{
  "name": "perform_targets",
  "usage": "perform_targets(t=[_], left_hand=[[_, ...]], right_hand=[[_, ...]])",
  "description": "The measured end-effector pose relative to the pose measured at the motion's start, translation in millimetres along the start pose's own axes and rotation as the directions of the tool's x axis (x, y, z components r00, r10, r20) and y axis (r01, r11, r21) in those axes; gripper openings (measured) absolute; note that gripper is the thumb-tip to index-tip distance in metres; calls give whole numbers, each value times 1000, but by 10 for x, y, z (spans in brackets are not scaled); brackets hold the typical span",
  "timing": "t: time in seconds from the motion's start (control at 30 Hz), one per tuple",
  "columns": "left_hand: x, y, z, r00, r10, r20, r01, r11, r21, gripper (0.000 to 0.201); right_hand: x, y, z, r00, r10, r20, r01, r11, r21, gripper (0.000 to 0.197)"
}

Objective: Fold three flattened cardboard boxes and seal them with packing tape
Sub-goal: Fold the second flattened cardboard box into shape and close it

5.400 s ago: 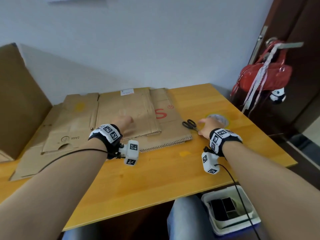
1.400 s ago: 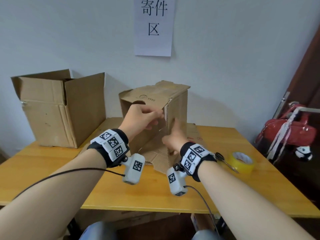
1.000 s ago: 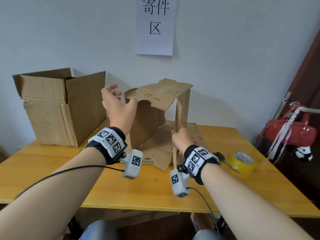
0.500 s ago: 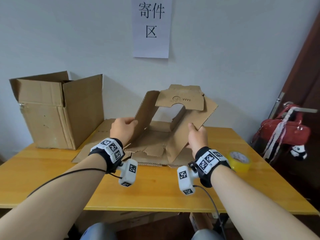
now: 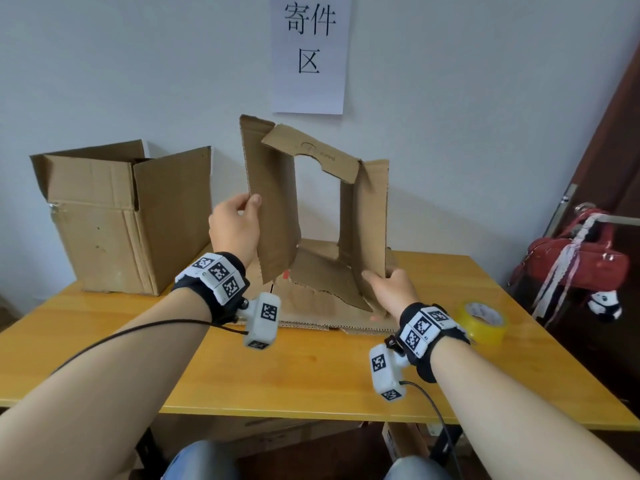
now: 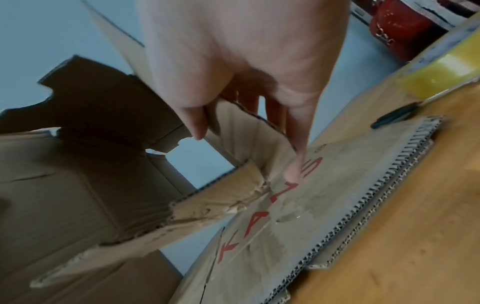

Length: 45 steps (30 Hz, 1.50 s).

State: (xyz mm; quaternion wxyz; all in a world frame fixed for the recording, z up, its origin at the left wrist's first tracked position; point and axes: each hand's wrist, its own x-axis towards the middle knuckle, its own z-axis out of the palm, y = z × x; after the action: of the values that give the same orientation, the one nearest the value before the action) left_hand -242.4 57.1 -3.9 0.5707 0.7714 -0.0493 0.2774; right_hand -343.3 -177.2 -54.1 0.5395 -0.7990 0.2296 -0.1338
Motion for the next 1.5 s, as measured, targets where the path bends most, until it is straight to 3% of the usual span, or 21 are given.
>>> perform_targets(t=[0.07, 0.17, 0.2, 0.27, 0.37, 0.43, 0.5, 0.6, 0.7, 0.77, 0.87, 0.97, 1.03, 1.1, 1.2, 1.27, 1.37, 1.43, 1.5], left_hand=[[28, 21, -24, 1000, 21, -5, -21, 1000, 18, 29], [-18, 25, -38, 999, 0, 41, 1, 1000, -7, 32], [-47, 1, -23, 996, -10, 90, 9, 1000, 8, 34], [-103, -49, 26, 981, -67, 180, 52, 995, 85, 17], [-169, 6, 27, 976, -81, 201, 53, 989, 140, 50], [-170, 136, 17, 980, -39, 196, 25, 997, 73, 52], [-104, 260, 7, 985, -40, 169, 49, 997, -51, 49], [35, 431, -39, 981, -150, 119, 176, 952, -251, 33], [88, 538, -90, 950, -276, 148, 312, 875, -369, 23], [72, 601, -129, 936, -315, 160, 353, 825, -441, 22], [47, 660, -167, 934, -314, 169, 356, 782, -512, 18], [-6, 740, -153, 934, -290, 209, 358, 747, -561, 11], [-48, 827, -112, 921, -293, 257, 389, 707, -590, 29], [-81, 913, -73, 901, -294, 318, 431, 676, -597, 47], [-108, 991, -51, 889, -251, 383, 441, 697, -566, 46], [-79, 943, -76, 914, -226, 337, 377, 784, -494, 43], [53, 779, -176, 988, -153, -1, 145, 937, -317, 35], [150, 647, -270, 972, -82, -220, 42, 983, -181, 40], [214, 531, -356, 959, -49, -280, 10, 990, -138, 50]], right_hand=[[3, -34, -4, 1000, 6, 0, -6, 1000, -26, 24], [26, -150, -7, 988, -97, -117, 92, 995, -48, 47], [50, -186, -5, 985, -99, -139, 102, 995, 11, 45], [78, -275, -8, 985, -69, -156, 102, 972, 212, 34], [128, -399, -23, 978, -83, -189, 148, 921, 361, 37], [141, -482, -67, 971, -124, -205, 213, 839, 501, 28], [130, -575, -128, 953, -152, -261, 285, 734, 616, 40], [94, -703, -199, 914, -179, -363, 393, 609, 689, 44], [78, -791, -204, 877, -236, -420, 473, 582, 662, 43], [57, -798, -183, 834, -316, -452, 543, 619, 568, 45], [3, -799, -134, 816, -448, -366, 574, 701, 423, 46], [-10, -769, -55, 797, -590, -129, 603, 760, 242, 49], [-23, -760, 31, 773, -630, 79, 626, 777, 65, 54], [-10, -765, 137, 775, -592, 218, 605, 796, 11, 63], [55, -796, 231, 793, -578, 192, 596, 801, -53, 48], [119, -830, 217, 826, -555, 103, 562, 825, -61, 26], [216, -840, 123, 842, -533, -80, 527, 845, -88, 36], [285, -832, 44, 849, -494, -184, 505, 863, 11, 35], [317, -822, -21, 867, -422, -264, 461, 881, 108, 36]])
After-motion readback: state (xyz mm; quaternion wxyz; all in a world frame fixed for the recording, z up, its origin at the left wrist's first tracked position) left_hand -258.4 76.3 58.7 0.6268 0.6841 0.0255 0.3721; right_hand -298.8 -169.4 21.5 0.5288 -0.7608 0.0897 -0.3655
